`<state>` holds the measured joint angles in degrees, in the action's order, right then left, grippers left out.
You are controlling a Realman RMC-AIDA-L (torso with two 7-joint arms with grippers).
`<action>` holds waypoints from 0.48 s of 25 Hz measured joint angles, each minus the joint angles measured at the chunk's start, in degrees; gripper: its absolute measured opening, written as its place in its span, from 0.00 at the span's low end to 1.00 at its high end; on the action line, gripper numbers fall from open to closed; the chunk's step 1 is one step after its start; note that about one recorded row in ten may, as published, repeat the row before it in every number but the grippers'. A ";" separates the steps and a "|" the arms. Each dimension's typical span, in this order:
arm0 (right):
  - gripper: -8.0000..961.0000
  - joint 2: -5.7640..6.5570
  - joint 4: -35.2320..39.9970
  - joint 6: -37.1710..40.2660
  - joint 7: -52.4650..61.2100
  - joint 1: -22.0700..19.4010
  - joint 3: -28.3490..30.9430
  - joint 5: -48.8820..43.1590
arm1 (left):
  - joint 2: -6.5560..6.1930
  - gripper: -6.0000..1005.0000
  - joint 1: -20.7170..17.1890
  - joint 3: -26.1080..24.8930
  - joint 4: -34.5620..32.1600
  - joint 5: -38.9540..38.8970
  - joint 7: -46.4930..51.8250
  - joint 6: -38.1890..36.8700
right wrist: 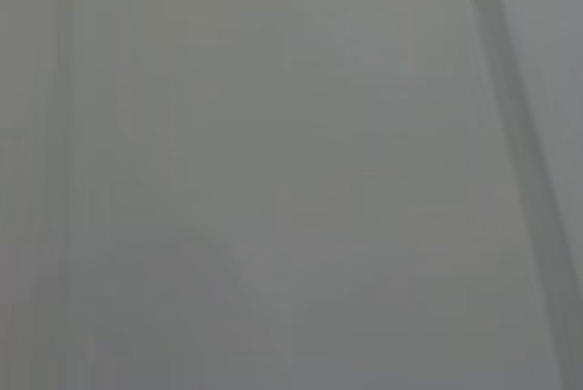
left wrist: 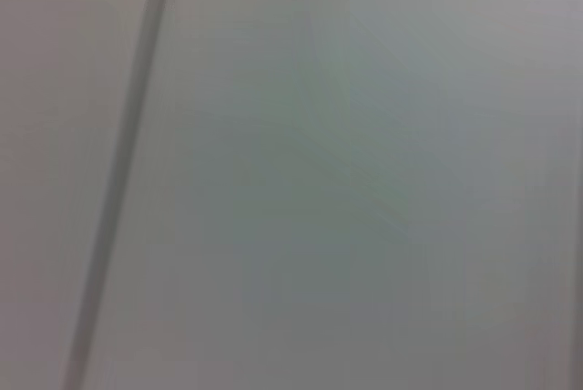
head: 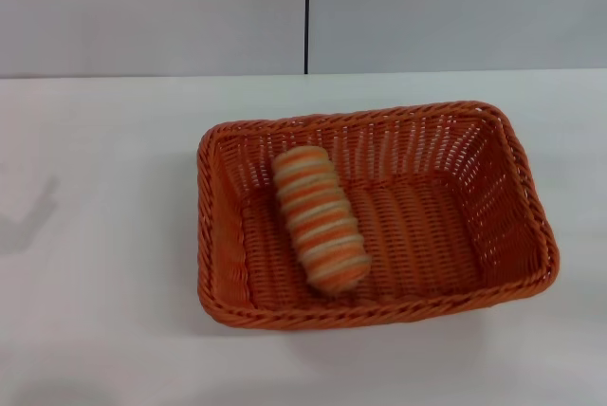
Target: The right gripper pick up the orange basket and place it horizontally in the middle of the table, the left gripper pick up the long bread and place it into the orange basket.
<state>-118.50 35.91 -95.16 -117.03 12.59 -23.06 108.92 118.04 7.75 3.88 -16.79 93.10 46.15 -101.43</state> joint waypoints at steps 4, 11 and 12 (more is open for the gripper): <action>0.64 -0.36 -9.50 1.45 -10.79 1.29 9.70 0.75 | 0.15 0.84 -1.18 -5.28 1.03 -0.04 -0.55 0.20; 0.64 -0.40 -19.92 1.34 -23.26 2.78 18.65 0.90 | 0.22 0.84 -0.77 -8.08 4.30 -0.24 -5.19 0.44; 0.64 -0.40 -21.07 1.27 -24.31 2.99 19.66 0.90 | 0.22 0.84 -0.73 -8.32 4.53 -0.41 -5.44 0.44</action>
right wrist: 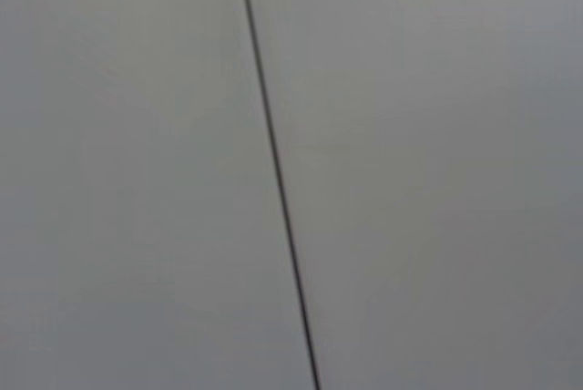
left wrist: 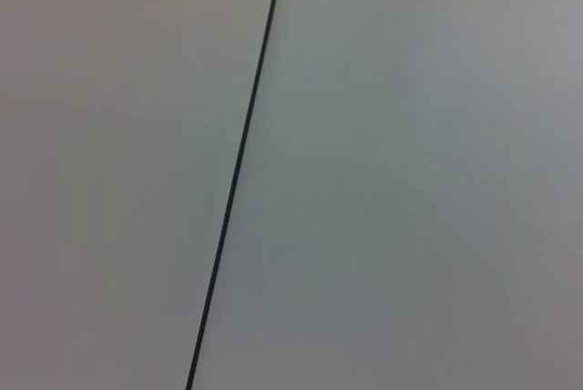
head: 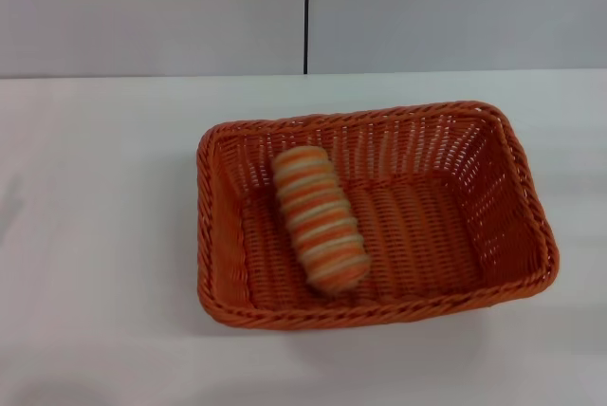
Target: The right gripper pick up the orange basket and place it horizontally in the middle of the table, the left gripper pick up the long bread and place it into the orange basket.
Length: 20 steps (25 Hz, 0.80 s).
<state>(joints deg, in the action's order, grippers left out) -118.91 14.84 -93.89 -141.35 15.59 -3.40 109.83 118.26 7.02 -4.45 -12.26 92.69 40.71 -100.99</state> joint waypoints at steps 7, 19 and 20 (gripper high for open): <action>0.64 0.10 -2.61 0.05 -1.88 0.96 2.57 0.04 | -0.09 0.84 0.48 -0.69 1.56 -0.20 -0.19 0.32; 0.64 0.13 -4.29 0.66 -3.65 1.02 2.36 -0.11 | 0.06 0.84 0.66 -0.42 5.39 0.14 -4.59 2.49; 0.64 0.13 -4.31 0.68 -3.64 1.03 2.28 -0.16 | 0.07 0.84 0.63 -0.42 5.48 0.15 -4.59 2.69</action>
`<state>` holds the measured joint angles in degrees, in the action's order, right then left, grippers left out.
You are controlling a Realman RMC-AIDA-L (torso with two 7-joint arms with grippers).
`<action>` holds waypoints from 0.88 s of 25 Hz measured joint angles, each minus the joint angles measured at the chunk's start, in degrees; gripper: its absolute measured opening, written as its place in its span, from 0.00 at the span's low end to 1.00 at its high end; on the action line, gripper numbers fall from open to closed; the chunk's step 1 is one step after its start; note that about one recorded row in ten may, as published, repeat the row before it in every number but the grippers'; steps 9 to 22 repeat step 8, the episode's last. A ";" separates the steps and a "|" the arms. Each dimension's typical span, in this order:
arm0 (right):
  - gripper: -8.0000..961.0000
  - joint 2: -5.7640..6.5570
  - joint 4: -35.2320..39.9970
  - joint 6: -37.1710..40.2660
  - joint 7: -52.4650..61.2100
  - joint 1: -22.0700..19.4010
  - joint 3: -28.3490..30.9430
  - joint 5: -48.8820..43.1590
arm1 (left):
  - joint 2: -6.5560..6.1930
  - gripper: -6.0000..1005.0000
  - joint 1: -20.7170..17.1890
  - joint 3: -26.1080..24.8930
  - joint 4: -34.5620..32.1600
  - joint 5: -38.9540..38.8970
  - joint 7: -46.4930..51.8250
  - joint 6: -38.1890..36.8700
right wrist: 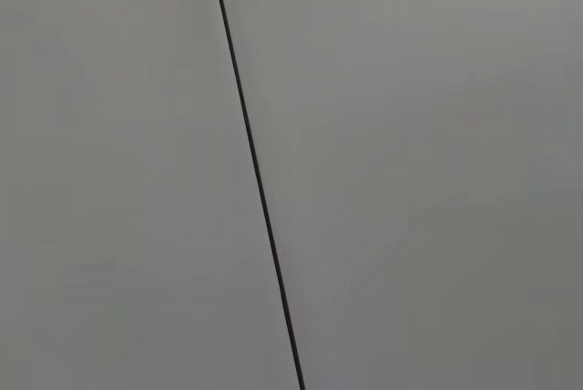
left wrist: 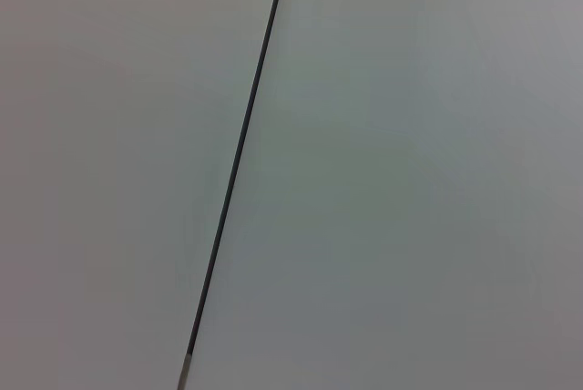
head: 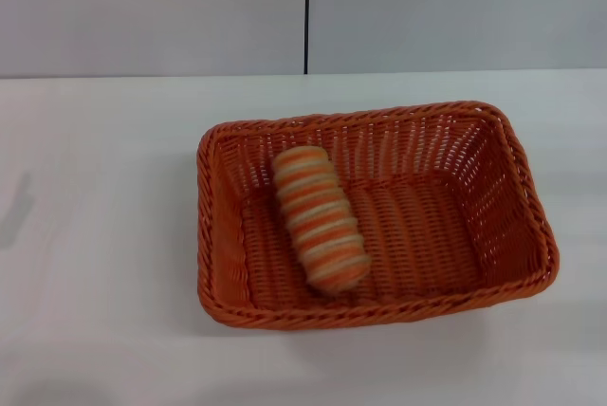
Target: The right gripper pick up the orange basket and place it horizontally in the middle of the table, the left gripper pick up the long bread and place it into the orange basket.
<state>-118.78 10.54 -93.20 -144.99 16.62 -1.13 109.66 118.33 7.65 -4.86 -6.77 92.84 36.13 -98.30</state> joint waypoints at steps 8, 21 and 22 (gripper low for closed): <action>0.64 0.00 -0.11 0.22 0.17 0.24 -0.15 -0.12 | -0.04 0.84 -0.27 0.01 0.84 0.10 -0.01 1.74; 0.64 0.00 -0.11 0.22 0.17 0.24 -0.15 -0.12 | -0.04 0.84 -0.27 0.01 0.84 0.10 -0.01 1.74; 0.64 0.00 -0.11 0.22 0.17 0.24 -0.15 -0.12 | -0.04 0.84 -0.27 0.01 0.84 0.10 -0.01 1.74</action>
